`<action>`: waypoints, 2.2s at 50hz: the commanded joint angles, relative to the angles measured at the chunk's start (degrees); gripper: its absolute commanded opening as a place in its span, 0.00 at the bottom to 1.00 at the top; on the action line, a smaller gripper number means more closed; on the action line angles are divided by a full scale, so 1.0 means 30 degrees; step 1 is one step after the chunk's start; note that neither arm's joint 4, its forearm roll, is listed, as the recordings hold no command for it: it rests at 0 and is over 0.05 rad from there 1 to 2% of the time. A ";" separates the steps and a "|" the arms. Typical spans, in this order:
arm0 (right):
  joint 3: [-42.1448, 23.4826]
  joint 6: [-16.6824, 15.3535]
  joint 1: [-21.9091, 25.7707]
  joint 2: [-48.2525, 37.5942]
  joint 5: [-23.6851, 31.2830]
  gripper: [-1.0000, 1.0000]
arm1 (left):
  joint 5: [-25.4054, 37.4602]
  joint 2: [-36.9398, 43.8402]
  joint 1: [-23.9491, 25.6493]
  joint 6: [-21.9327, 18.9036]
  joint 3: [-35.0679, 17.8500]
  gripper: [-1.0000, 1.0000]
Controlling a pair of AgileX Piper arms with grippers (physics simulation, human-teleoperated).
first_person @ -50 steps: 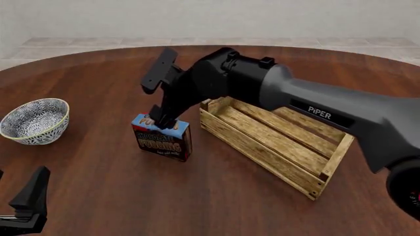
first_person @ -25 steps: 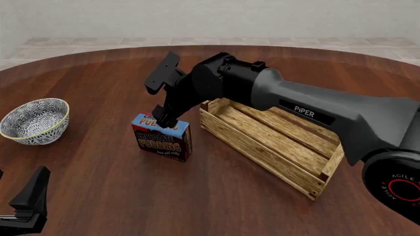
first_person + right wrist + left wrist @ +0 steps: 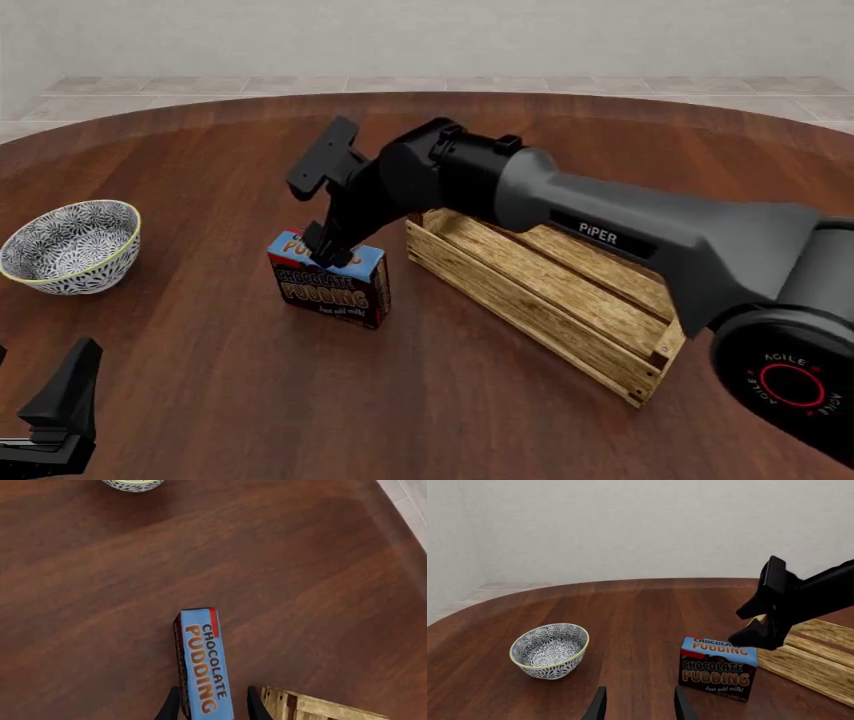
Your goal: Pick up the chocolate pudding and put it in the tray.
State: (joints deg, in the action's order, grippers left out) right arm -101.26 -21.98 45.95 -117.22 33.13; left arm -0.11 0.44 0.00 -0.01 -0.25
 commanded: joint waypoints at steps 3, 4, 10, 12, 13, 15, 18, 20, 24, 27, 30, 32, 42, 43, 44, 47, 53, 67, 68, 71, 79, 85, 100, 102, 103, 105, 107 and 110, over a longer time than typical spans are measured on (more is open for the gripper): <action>-0.0129 0.0105 -0.0031 -0.0321 -0.0104 1.00 | 0.0000 0.0000 0.0000 0.0000 0.0000 1.00; -0.0191 0.0152 -0.0055 -0.0349 -0.0072 1.00 | 0.0000 0.0000 0.0000 0.0000 0.0000 1.00; -0.0060 0.0227 -0.0062 -0.0429 -0.0214 1.00 | 0.0000 0.0000 0.0000 0.0000 0.0000 1.00; -0.0068 0.0253 -0.0060 -0.0436 -0.0217 1.00 | 0.0000 0.0000 0.0000 0.0000 0.0000 1.00; -0.0106 0.0236 -0.0098 -0.0485 -0.0223 1.00 | 0.0000 0.0000 0.0000 0.0000 0.0000 1.00; -0.0003 0.0290 -0.0072 -0.0523 -0.0312 1.00 | 0.0000 0.0000 0.0000 0.0000 0.0000 1.00; 0.0099 0.0337 -0.0036 -0.0571 -0.0402 1.00 | 0.0000 0.0000 0.0000 0.0000 0.0000 1.00; 0.0106 0.0364 -0.0008 -0.0553 -0.0393 1.00 | 0.0000 0.0000 0.0000 0.0000 0.0000 1.00; 0.0127 0.0428 0.0023 -0.0616 -0.0461 1.00 | 0.0000 0.0000 0.0000 0.0000 0.0000 1.00; 0.0131 0.0494 0.0050 -0.0618 -0.0472 1.00 | 0.0000 0.0000 0.0000 0.0000 0.0000 1.00; 0.0243 0.0465 0.0101 -0.0556 -0.0516 1.00 | 0.0000 0.0000 0.0000 0.0000 0.0000 1.00; 0.0215 0.0466 0.0085 -0.0585 -0.0504 1.00 | 0.0000 0.0000 0.0000 0.0000 0.0000 1.00; 0.0242 0.0522 0.0027 -0.0785 -0.0581 1.00 | 0.0000 0.0000 0.0000 0.0000 0.0000 1.00; 0.0068 0.0500 -0.0043 -0.0899 -0.0509 1.00 | 0.0000 0.0000 0.0000 0.0000 0.0000 1.00; 0.0062 0.0569 -0.0014 -0.0895 -0.0502 1.00 | 0.0000 0.0000 0.0000 0.0000 0.0000 1.00; -0.0025 0.0563 -0.0108 -0.1019 -0.0500 1.00 | 0.0000 0.0000 0.0000 0.0000 0.0000 1.00; 0.0108 0.0591 -0.0053 -0.1033 -0.0573 1.00 | 0.0000 0.0000 0.0000 0.0000 0.0000 1.00; 0.0172 0.0761 -0.0150 -0.1444 -0.0865 1.00 | 0.0000 0.0000 0.0000 0.0000 0.0000 1.00; 0.0203 0.0810 -0.0137 -0.1441 -0.0894 1.00 | 0.0000 0.0000 0.0000 0.0000 0.0000 1.00; 0.0144 0.0848 -0.0148 -0.1529 -0.0894 1.00 | 0.0000 0.0000 0.0000 0.0000 0.0000 1.00; 0.0090 0.0914 -0.0138 -0.1706 -0.0909 1.00 | 0.0000 0.0000 0.0000 0.0000 0.0000 1.00; 0.0020 0.0961 -0.0124 -0.1822 -0.0933 1.00 | 0.0000 0.0000 0.0000 0.0000 0.0000 1.00; -0.0147 0.1076 -0.0210 -0.2201 -0.0955 1.00 | 0.0000 0.0000 0.0000 0.0000 0.0000 1.00; -0.0139 0.1115 -0.0181 -0.2176 -0.0950 1.00 | 0.0000 0.0000 0.0000 0.0000 0.0000 1.00; -0.0139 0.1115 -0.0181 -0.2176 -0.0950 1.00 | 0.0000 0.0000 0.0000 0.0000 0.0000 1.00; -0.0183 0.1131 -0.0198 -0.2208 -0.0941 1.00 | 0.0000 0.0000 0.0000 0.0000 0.0000 1.00; -0.0189 0.1127 -0.0187 -0.2208 -0.0930 1.00 | 0.0000 0.0000 0.0000 0.0000 0.0000 1.00; -0.0150 0.1181 -0.0130 -0.2130 -0.0935 1.00 | 0.0000 0.0000 0.0000 0.0000 0.0000 1.00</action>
State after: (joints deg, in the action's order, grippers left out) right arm -101.64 -18.70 45.43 -123.56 30.32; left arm -0.11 0.44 0.00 -0.01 -0.25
